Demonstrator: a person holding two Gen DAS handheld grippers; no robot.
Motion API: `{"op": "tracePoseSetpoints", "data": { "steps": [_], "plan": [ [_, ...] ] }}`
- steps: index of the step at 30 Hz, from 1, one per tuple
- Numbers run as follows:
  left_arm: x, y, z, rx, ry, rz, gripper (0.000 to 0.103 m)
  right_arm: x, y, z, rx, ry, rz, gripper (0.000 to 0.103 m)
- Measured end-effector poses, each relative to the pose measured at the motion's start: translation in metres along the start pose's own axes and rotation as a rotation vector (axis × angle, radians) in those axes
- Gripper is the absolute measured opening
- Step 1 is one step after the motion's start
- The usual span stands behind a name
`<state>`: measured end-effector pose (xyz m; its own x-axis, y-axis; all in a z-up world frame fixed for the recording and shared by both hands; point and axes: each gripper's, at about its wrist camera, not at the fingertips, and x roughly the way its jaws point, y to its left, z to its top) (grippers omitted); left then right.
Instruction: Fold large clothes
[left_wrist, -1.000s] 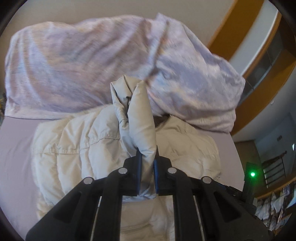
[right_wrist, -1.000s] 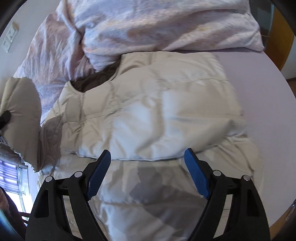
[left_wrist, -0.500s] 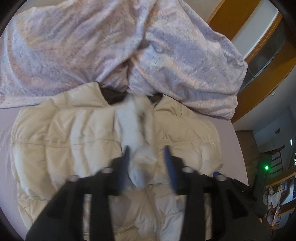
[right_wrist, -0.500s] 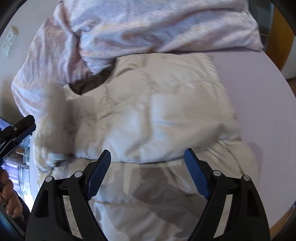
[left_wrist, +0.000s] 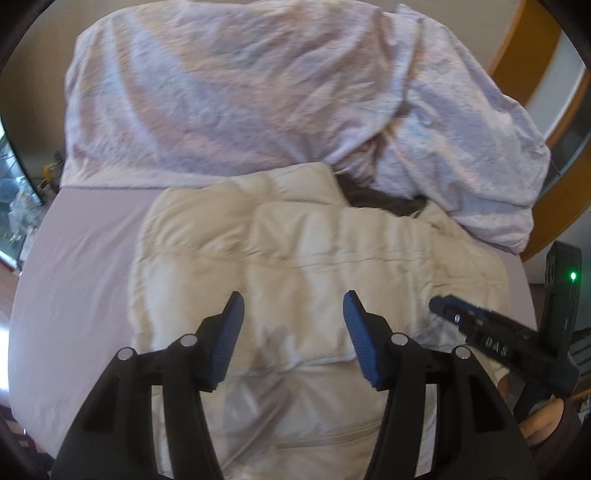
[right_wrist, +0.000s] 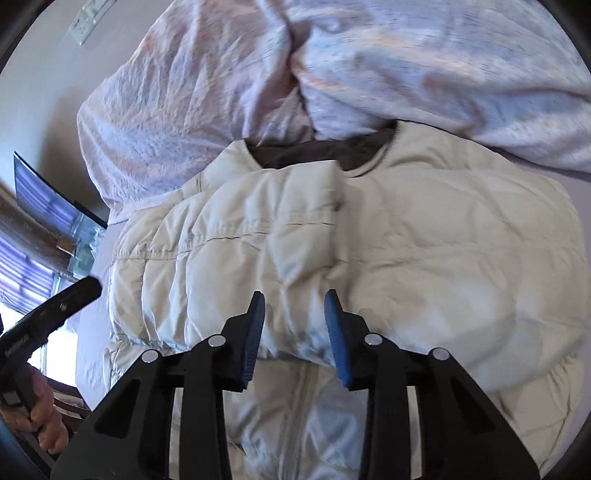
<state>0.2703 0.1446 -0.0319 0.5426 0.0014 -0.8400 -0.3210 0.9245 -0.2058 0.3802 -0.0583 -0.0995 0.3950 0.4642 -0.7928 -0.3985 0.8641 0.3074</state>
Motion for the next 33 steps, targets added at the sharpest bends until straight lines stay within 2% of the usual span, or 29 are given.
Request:
{"op": "tracePoseSetpoints", "data": {
  "steps": [3, 7, 15, 17, 21, 23, 25, 28, 33],
  "plan": [
    [-0.003, 0.013, -0.006, -0.015, 0.004, 0.020, 0.059, 0.019, 0.009, 0.002, -0.020, 0.027, -0.035, 0.034],
    [-0.008, 0.028, -0.016, -0.023, 0.009, 0.048, 0.059, 0.043, -0.002, -0.005, 0.025, 0.095, -0.087, 0.033],
    [-0.016, 0.045, -0.031, -0.023, 0.016, 0.088, 0.064, 0.044, -0.012, -0.014, 0.110, 0.119, -0.102, 0.033],
    [-0.018, 0.050, -0.036, -0.019, 0.017, 0.099, 0.068, 0.040, -0.016, -0.014, 0.122, 0.128, -0.095, 0.033],
    [-0.025, 0.064, -0.047, -0.018, 0.022, 0.109, 0.075, 0.012, -0.024, -0.021, 0.117, 0.131, -0.059, 0.037],
    [-0.029, 0.075, -0.057, -0.022, 0.031, 0.116, 0.077, -0.007, -0.030, -0.029, 0.113, 0.125, -0.099, 0.068],
    [-0.031, 0.086, -0.066, -0.029, 0.047, 0.122, 0.077, -0.033, -0.046, -0.039, 0.121, 0.096, -0.079, 0.069],
    [-0.035, 0.103, -0.083, -0.038, 0.072, 0.131, 0.077, -0.065, -0.076, -0.057, 0.164, 0.095, -0.058, 0.069],
    [-0.038, 0.128, -0.110, -0.063, 0.115, 0.142, 0.078, -0.115, -0.141, -0.100, 0.264, 0.100, -0.096, 0.072]
  ]
}}
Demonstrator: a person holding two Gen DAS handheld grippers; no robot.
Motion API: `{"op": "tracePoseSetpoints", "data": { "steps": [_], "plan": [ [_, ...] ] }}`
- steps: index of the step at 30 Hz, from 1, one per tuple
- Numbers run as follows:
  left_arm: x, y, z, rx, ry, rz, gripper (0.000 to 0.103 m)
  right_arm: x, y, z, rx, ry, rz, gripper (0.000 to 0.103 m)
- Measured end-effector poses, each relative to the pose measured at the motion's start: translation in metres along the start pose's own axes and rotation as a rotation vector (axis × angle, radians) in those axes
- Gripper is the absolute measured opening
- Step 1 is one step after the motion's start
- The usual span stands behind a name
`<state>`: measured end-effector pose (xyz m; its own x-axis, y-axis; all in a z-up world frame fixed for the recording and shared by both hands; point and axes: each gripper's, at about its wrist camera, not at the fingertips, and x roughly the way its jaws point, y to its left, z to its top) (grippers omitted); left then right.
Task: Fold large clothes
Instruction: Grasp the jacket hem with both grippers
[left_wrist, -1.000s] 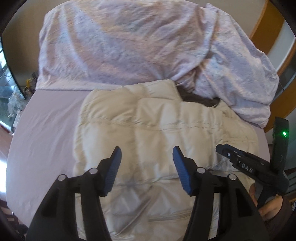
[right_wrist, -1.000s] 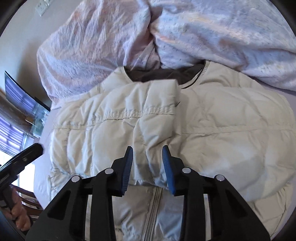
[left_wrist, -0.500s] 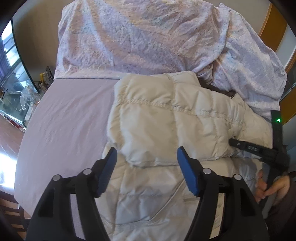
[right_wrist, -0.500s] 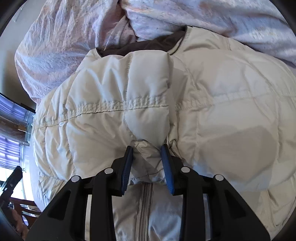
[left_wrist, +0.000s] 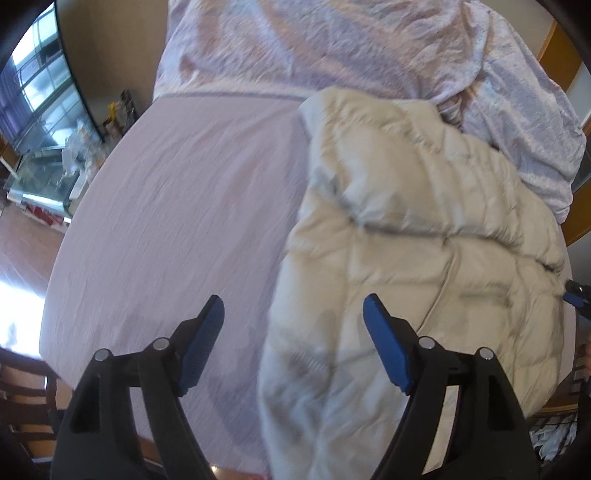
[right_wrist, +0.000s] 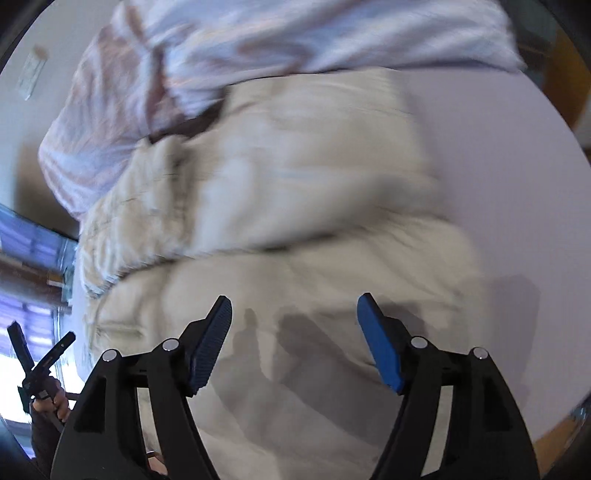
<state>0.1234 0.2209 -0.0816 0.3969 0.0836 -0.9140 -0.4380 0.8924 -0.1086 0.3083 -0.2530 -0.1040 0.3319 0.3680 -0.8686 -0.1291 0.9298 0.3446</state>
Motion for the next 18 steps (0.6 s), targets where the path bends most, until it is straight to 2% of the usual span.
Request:
{"op": "tracePoseSetpoints", "data": {
  "steps": [3, 7, 12, 18],
  "plan": [
    [0.002, 0.012, -0.015, -0.010, 0.024, -0.006, 0.078, -0.017, -0.052, -0.020, 0.082, 0.006, -0.018, 0.072],
    [0.005, 0.023, -0.035, -0.034, 0.053, -0.057, 0.078, -0.027, -0.096, -0.048, 0.164, 0.032, -0.005, 0.072],
    [0.014, 0.022, -0.052, -0.034, 0.089, -0.080, 0.078, -0.022, -0.116, -0.069, 0.210, 0.087, 0.031, 0.072],
    [0.018, 0.020, -0.065, -0.060, 0.104, -0.108, 0.077, -0.013, -0.116, -0.084, 0.208, 0.140, 0.103, 0.072]
  ]
}}
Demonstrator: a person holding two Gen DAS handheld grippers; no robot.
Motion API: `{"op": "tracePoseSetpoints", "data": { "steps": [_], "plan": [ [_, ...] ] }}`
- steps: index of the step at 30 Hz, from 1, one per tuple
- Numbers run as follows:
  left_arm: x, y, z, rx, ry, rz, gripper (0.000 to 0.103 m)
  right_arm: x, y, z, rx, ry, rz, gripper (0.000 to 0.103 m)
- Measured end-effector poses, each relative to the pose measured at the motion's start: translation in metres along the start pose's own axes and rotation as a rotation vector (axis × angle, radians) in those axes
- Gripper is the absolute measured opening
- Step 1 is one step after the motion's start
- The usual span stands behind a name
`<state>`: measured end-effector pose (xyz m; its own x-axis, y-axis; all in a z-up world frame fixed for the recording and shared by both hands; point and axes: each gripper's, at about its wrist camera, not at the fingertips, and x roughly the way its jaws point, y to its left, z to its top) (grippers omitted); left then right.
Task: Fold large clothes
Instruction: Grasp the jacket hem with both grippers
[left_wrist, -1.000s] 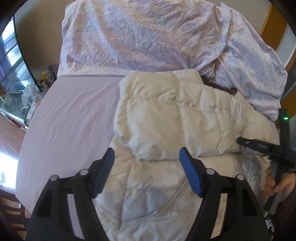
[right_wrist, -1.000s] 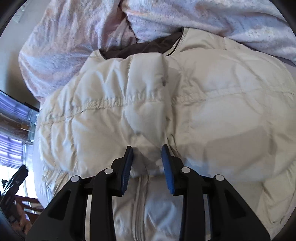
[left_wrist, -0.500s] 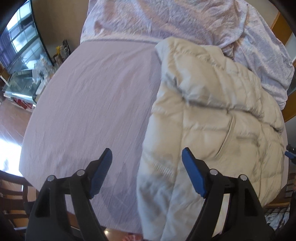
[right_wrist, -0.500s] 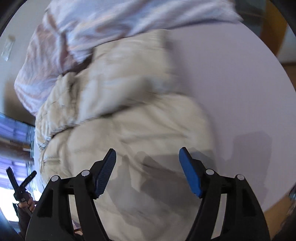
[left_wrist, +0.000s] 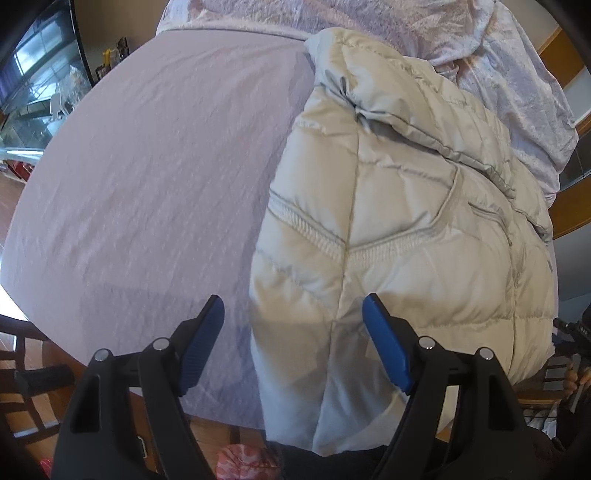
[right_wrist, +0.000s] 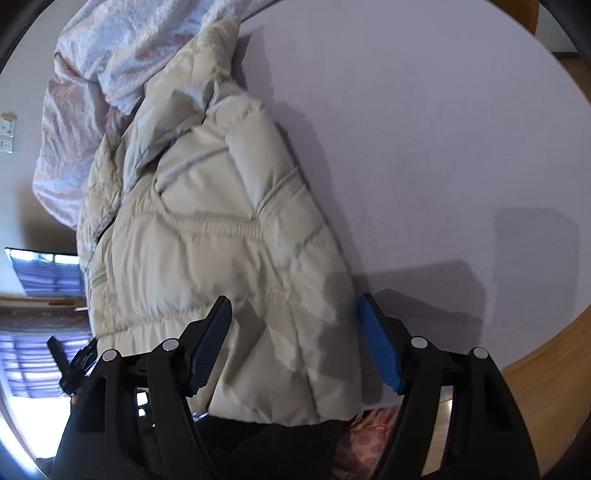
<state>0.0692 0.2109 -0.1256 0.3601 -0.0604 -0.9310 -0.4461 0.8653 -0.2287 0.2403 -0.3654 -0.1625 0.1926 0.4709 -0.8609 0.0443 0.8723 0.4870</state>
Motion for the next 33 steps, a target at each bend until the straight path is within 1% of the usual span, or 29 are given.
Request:
{"op": "tracePoseSetpoints", "data": {
  "steps": [3, 6, 10, 12, 19, 21, 23, 24, 25, 26, 28, 33],
  "plan": [
    [0.002, 0.000, -0.006, -0.011, 0.009, -0.017, 0.076, 0.006, -0.001, -0.005, -0.019, 0.031, 0.024, 0.072],
    [0.005, -0.003, -0.013, -0.009, 0.017, -0.018, 0.075, 0.007, 0.000, -0.007, -0.035, 0.039, 0.037, 0.072],
    [0.006, -0.006, -0.020, -0.007, 0.022, -0.034, 0.072, 0.008, -0.001, -0.007, -0.044, 0.051, 0.069, 0.068],
    [0.006, -0.007, -0.023, -0.008, 0.020, -0.042, 0.069, 0.010, -0.001, -0.007, -0.050, 0.057, 0.081, 0.065],
    [0.002, -0.009, -0.031, -0.017, 0.026, -0.079, 0.050, 0.011, 0.000, -0.013, -0.071, 0.076, 0.134, 0.046],
    [0.001, -0.012, -0.031, -0.015, 0.026, -0.084, 0.044, 0.010, 0.001, -0.014, -0.076, 0.071, 0.148, 0.036],
    [-0.002, -0.015, -0.030, -0.005, 0.022, -0.081, 0.032, 0.009, 0.004, -0.016, -0.082, 0.059, 0.156, 0.022],
    [-0.003, -0.017, -0.030, 0.000, 0.018, -0.078, 0.029, 0.006, 0.005, -0.016, -0.092, 0.050, 0.164, 0.019],
    [-0.005, -0.019, -0.028, 0.003, 0.012, -0.076, 0.022, 0.005, 0.007, -0.016, -0.099, 0.043, 0.166, 0.015],
    [-0.007, -0.020, -0.028, 0.006, 0.006, -0.075, 0.018, 0.003, 0.010, -0.016, -0.111, 0.034, 0.164, 0.013],
    [-0.014, -0.023, -0.023, 0.011, -0.011, -0.070, 0.014, -0.001, 0.015, -0.016, -0.136, 0.019, 0.151, 0.012],
    [-0.033, -0.031, -0.009, 0.030, -0.064, -0.057, 0.011, -0.014, 0.025, -0.009, -0.177, -0.030, 0.148, 0.009]
  ]
}}
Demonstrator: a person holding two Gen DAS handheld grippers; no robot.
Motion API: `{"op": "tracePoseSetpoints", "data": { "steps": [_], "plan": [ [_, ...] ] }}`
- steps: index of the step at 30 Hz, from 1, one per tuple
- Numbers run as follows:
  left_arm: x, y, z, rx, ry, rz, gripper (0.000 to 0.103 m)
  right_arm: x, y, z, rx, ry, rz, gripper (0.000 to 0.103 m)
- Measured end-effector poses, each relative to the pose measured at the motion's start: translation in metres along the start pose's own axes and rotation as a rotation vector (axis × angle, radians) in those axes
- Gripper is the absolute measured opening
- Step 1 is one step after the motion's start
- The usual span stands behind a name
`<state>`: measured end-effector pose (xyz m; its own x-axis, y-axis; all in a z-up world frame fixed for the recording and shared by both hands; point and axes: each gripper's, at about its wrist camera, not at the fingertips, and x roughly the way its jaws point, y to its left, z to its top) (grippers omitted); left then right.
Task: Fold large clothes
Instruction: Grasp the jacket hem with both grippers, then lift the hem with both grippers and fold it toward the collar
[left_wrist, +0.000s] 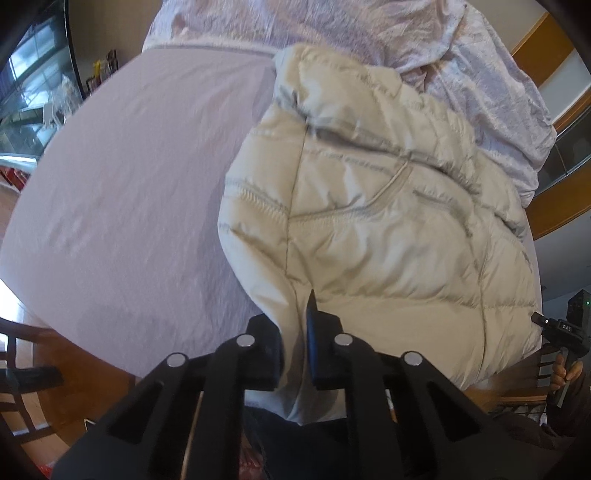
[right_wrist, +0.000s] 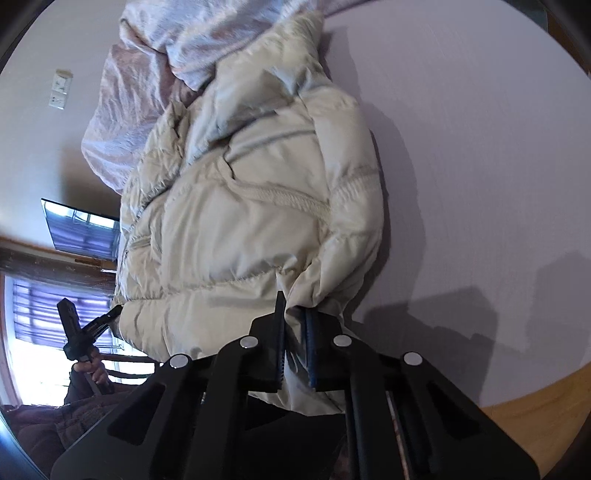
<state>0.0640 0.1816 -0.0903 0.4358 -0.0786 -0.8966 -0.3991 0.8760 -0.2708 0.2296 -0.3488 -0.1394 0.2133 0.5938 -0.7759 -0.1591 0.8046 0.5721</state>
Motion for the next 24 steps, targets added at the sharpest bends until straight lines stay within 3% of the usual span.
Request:
{"op": "tracePoseSetpoints", "data": {
  "steps": [15, 24],
  "plan": [
    [-0.045, -0.036, 0.082, 0.059, -0.217, 0.045, 0.010, -0.033, 0.050, 0.075, -0.127, -0.233, 0.008, 0.008],
    [-0.036, -0.056, 0.131, 0.077, -0.263, 0.105, 0.011, -0.023, 0.071, 0.126, -0.161, -0.269, -0.039, 0.008]
  ]
}}
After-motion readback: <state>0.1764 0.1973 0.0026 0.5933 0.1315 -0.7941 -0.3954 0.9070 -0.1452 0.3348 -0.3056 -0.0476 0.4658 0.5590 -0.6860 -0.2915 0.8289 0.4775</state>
